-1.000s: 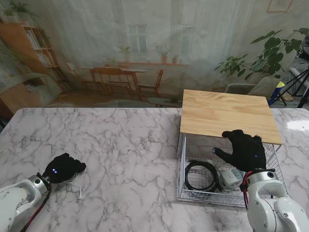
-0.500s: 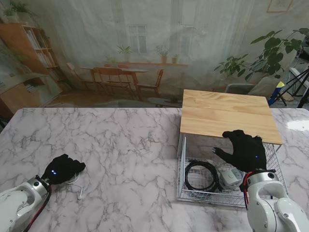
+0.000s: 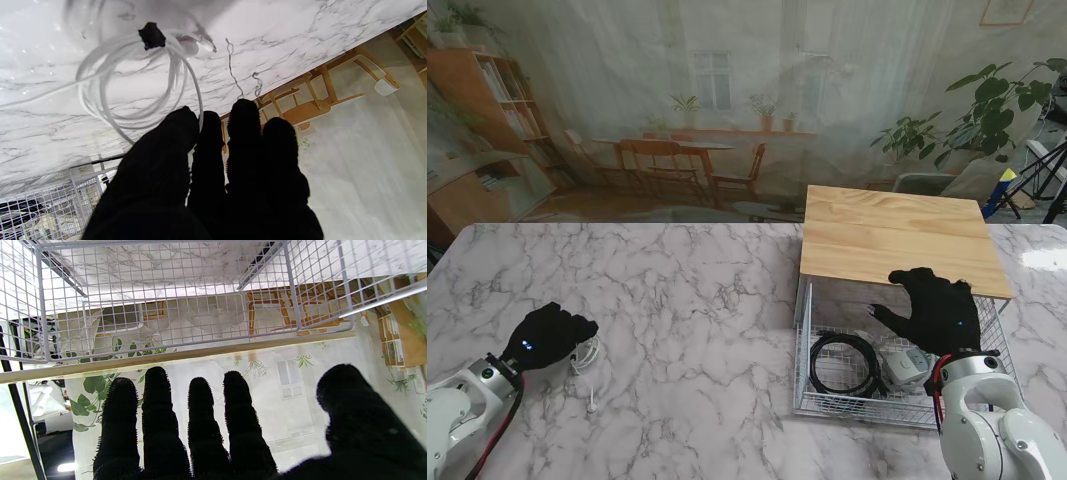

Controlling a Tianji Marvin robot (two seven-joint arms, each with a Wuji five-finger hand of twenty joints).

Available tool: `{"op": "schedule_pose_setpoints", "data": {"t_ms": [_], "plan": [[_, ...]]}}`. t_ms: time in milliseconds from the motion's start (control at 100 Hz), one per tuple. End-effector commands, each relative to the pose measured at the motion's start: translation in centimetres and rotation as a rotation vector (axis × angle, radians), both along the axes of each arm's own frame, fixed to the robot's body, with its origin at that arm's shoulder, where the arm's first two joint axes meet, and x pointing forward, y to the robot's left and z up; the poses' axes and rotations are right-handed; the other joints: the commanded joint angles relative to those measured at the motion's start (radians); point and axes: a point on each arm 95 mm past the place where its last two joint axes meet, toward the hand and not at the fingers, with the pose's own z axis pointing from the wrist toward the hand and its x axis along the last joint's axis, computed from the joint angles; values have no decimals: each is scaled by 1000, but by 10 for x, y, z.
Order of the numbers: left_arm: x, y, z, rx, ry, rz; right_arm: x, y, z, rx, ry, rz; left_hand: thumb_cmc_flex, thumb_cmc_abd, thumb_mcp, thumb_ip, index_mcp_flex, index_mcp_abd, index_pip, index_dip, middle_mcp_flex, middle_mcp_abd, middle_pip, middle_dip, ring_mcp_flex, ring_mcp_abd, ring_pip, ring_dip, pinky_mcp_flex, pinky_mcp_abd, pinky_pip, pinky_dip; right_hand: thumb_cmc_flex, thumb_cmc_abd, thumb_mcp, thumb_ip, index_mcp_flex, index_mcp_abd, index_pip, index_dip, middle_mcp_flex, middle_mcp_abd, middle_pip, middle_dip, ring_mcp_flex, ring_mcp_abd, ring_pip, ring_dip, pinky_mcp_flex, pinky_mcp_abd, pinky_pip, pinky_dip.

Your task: Load the small electronics into the mesh drawer

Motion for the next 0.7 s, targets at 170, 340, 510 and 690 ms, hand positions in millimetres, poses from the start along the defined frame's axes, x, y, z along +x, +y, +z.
{"op": "schedule_pose_setpoints", "data": {"t_ms": [170,340,510,690], "plan": [[5,-4,2,-14,-10,-7,-1,0,0,1,1,2,8,4,38,-16,19,24,50,38,4,2,21,18,35,44,41,21,17,-66,41,29,12,42,10,16,-9,-11,5,15,-18,14,-8,9,-20,20,-71,-6,-17,21,-9,-14],[9,-9,13,-48,-45,-26,-1,0,1,10,-5,4,4,5,43,-15,19,24,48,41,2,-2,21,20,34,38,40,20,17,-68,40,28,12,42,10,16,-6,-7,6,15,-16,15,-7,9,-23,20,-72,-6,-20,20,-9,-14],[20,-18,40,-111,-98,-69,0,1,4,25,-18,21,0,0,48,-14,22,23,48,46,6,-3,21,21,39,37,40,19,21,-69,38,27,11,37,11,17,1,4,2,12,-16,15,-7,9,-25,18,-73,-7,-19,18,-9,-14],[39,-36,73,-160,-143,-134,-1,3,6,35,-31,45,-2,-3,54,-12,23,22,47,48,7,-4,22,24,41,33,42,21,22,-69,38,28,10,29,17,17,7,-7,3,13,-14,12,-6,10,-26,17,-73,-8,-20,19,-9,-14]]}}
